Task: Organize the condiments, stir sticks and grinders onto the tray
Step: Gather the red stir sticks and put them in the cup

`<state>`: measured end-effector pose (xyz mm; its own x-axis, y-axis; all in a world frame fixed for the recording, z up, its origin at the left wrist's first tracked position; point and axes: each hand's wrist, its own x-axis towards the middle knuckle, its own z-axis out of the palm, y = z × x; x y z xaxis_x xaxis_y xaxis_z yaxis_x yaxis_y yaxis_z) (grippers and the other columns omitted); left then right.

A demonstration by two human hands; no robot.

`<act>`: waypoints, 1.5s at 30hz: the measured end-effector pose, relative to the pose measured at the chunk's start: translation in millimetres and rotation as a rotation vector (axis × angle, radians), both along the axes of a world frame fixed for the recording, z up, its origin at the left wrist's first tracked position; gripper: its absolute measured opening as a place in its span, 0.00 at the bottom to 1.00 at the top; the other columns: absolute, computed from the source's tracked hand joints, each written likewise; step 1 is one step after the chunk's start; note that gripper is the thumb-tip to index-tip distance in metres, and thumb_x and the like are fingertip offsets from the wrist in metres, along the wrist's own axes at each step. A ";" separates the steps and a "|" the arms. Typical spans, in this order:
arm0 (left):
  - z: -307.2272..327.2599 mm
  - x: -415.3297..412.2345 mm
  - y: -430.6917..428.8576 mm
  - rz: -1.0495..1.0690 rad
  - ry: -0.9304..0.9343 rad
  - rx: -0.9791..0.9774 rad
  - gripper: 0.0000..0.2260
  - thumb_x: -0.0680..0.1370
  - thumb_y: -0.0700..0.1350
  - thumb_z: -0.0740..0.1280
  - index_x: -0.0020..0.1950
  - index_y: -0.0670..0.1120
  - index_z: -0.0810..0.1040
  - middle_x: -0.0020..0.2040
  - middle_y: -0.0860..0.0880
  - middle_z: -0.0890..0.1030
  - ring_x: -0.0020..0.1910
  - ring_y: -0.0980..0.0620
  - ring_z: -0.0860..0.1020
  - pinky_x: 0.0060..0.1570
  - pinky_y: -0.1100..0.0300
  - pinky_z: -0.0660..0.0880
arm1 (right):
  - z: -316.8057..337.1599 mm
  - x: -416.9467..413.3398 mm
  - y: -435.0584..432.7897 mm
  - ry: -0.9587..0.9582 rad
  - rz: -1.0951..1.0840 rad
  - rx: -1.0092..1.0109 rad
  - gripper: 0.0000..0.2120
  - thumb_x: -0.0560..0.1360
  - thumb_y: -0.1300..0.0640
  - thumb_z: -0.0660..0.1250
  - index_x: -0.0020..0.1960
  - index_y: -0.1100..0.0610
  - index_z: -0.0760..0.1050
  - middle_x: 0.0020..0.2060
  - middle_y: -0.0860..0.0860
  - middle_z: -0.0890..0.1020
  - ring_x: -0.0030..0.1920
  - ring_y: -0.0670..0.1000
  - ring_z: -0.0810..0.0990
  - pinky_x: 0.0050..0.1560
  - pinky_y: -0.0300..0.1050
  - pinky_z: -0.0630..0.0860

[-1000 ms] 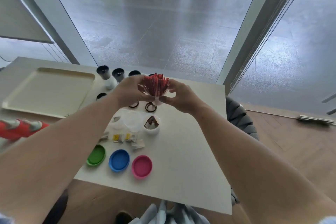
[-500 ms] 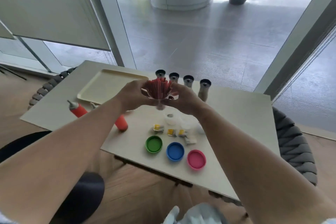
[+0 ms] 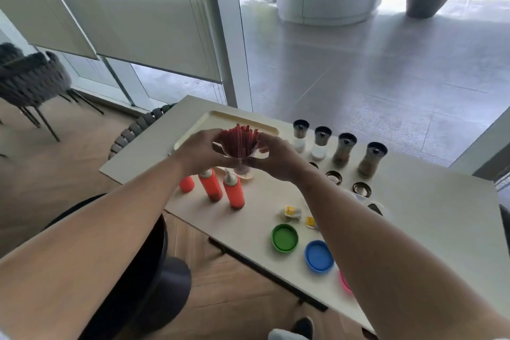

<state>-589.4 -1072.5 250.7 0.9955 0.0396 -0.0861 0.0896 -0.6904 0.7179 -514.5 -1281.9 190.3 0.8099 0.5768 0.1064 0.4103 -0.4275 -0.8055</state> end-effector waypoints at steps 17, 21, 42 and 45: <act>-5.8 78.4 91.1 0.118 0.041 -0.001 0.23 0.62 0.54 0.85 0.54 0.54 0.83 0.45 0.57 0.86 0.46 0.58 0.84 0.50 0.60 0.78 | -2.8 94.8 100.1 -0.001 0.091 -0.016 0.24 0.71 0.48 0.79 0.64 0.48 0.78 0.51 0.42 0.83 0.44 0.29 0.75 0.43 0.21 0.66; -17.3 104.2 119.0 0.096 0.055 0.024 0.25 0.61 0.55 0.85 0.55 0.54 0.83 0.45 0.57 0.86 0.45 0.58 0.84 0.50 0.61 0.78 | -16.1 111.6 125.8 0.046 0.079 0.008 0.24 0.71 0.48 0.78 0.65 0.48 0.77 0.53 0.44 0.83 0.48 0.40 0.78 0.48 0.35 0.71; -143.0 317.3 314.9 0.010 0.165 -0.119 0.31 0.63 0.49 0.85 0.63 0.59 0.79 0.51 0.59 0.85 0.47 0.59 0.84 0.51 0.62 0.79 | -119.9 271.7 317.9 0.258 -0.206 0.011 0.30 0.72 0.50 0.78 0.71 0.43 0.72 0.54 0.42 0.80 0.50 0.44 0.78 0.49 0.38 0.71; -164.6 341.2 327.2 0.009 0.163 -0.109 0.33 0.64 0.50 0.84 0.66 0.59 0.78 0.54 0.59 0.84 0.49 0.59 0.83 0.50 0.63 0.77 | -138.6 293.1 333.4 0.269 -0.235 -0.003 0.30 0.73 0.50 0.77 0.72 0.43 0.71 0.54 0.42 0.79 0.50 0.45 0.77 0.47 0.35 0.69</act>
